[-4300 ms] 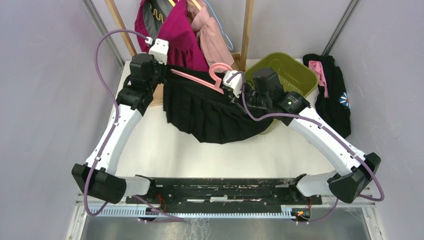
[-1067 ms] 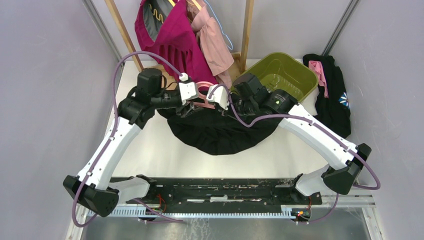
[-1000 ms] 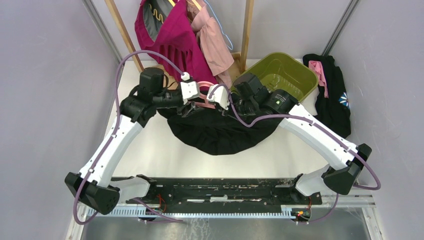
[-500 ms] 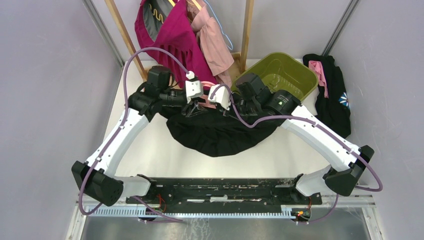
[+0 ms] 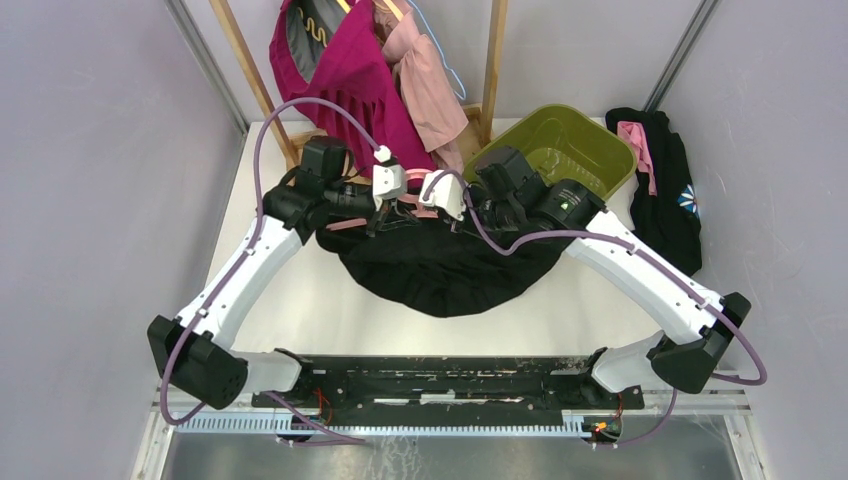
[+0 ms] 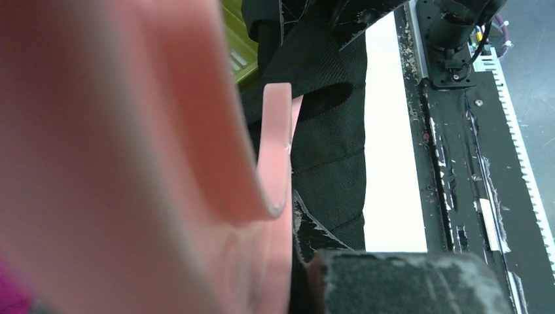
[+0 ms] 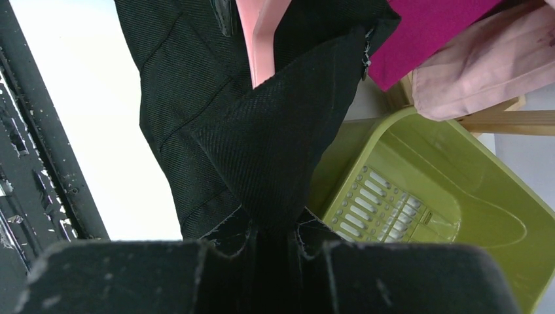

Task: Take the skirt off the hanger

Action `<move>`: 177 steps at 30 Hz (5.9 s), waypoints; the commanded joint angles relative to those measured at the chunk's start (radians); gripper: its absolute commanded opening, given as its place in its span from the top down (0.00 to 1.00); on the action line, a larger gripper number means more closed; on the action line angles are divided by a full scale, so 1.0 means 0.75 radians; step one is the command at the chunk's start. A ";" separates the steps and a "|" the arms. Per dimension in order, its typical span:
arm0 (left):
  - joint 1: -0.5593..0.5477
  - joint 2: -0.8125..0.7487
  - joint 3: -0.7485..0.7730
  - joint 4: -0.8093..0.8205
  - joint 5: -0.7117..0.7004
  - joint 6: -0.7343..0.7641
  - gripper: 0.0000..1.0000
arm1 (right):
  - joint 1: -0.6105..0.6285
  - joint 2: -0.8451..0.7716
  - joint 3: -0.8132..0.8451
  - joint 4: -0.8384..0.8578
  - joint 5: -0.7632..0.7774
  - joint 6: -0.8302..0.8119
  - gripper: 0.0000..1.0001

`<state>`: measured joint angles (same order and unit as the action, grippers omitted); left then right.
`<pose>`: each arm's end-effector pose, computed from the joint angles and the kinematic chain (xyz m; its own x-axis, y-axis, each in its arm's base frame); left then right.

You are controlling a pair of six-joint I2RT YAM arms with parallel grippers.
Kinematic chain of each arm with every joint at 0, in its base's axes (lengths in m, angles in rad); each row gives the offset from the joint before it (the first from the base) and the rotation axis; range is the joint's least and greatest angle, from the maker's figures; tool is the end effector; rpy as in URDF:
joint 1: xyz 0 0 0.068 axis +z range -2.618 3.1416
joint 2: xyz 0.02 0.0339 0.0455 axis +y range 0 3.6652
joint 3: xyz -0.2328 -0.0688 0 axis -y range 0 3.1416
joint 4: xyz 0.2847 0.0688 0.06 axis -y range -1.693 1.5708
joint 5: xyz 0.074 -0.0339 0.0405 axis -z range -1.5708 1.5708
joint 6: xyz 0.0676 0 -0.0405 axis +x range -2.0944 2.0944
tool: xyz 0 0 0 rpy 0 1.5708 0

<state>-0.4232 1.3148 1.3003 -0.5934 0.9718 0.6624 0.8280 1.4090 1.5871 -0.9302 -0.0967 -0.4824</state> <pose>0.2858 -0.1900 0.3305 0.1119 0.3299 -0.9374 0.9903 0.0416 0.1329 0.2355 0.2661 0.3562 -0.0471 -0.7340 -0.6775 -0.9061 0.3169 -0.2803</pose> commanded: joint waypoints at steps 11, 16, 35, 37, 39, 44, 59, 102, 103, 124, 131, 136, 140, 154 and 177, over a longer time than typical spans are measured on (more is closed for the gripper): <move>-0.060 -0.115 -0.038 0.424 -0.780 -0.451 0.97 | 0.019 -0.026 -0.004 0.306 0.128 0.084 0.99; -0.059 -0.076 -0.011 0.468 -0.758 -0.458 0.97 | 0.019 0.055 -0.005 0.395 0.348 0.106 0.98; -0.058 -0.041 -0.018 0.554 -0.707 -0.502 0.97 | 0.014 0.072 0.022 0.562 0.679 0.103 0.26; -0.059 -0.043 -0.021 0.559 -0.708 -0.506 0.97 | 0.013 0.054 0.017 0.554 0.667 0.111 0.23; -0.057 -0.047 -0.031 0.570 -0.710 -0.509 0.97 | 0.013 0.038 0.015 0.545 0.661 0.120 0.14; -0.059 -0.046 -0.035 0.577 -0.729 -0.512 0.97 | 0.013 0.010 0.024 0.489 0.599 0.136 0.07; -0.058 -0.021 -0.023 0.560 -0.728 -0.520 0.97 | 0.013 -0.047 0.042 0.548 0.446 0.206 0.01; -0.058 -0.061 -0.015 0.490 -0.741 -0.500 0.97 | -0.124 0.045 0.047 0.704 0.465 0.363 0.57; -0.060 -0.058 -0.008 0.486 -0.737 -0.501 0.97 | -0.124 0.041 0.027 0.704 0.429 0.362 0.51; -0.060 -0.046 0.011 0.455 -0.725 -0.498 0.97 | -0.118 0.088 -0.055 0.858 0.143 0.435 0.25; -0.060 -0.048 0.017 0.440 -0.727 -0.493 0.97 | -0.092 0.076 -0.032 0.907 0.165 0.435 0.25; -0.060 -0.062 0.010 0.436 -0.725 -0.493 0.97 | -0.092 0.113 0.003 0.946 0.239 0.415 0.26; -0.060 -0.075 0.003 0.436 -0.727 -0.490 0.97 | -0.092 0.177 0.044 0.956 0.301 0.406 0.38; -0.060 -0.105 0.001 0.429 -0.740 -0.486 0.97 | -0.095 0.196 0.039 0.957 0.537 0.416 0.99; -0.061 -0.055 0.107 0.502 -0.721 -0.552 0.97 | 0.055 0.151 0.270 0.847 0.111 0.642 0.99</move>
<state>-0.4667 1.2869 1.3170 -0.3244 0.4206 0.2810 0.8330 1.5307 1.7313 -0.3397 0.0528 -0.0448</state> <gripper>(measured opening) 0.098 0.022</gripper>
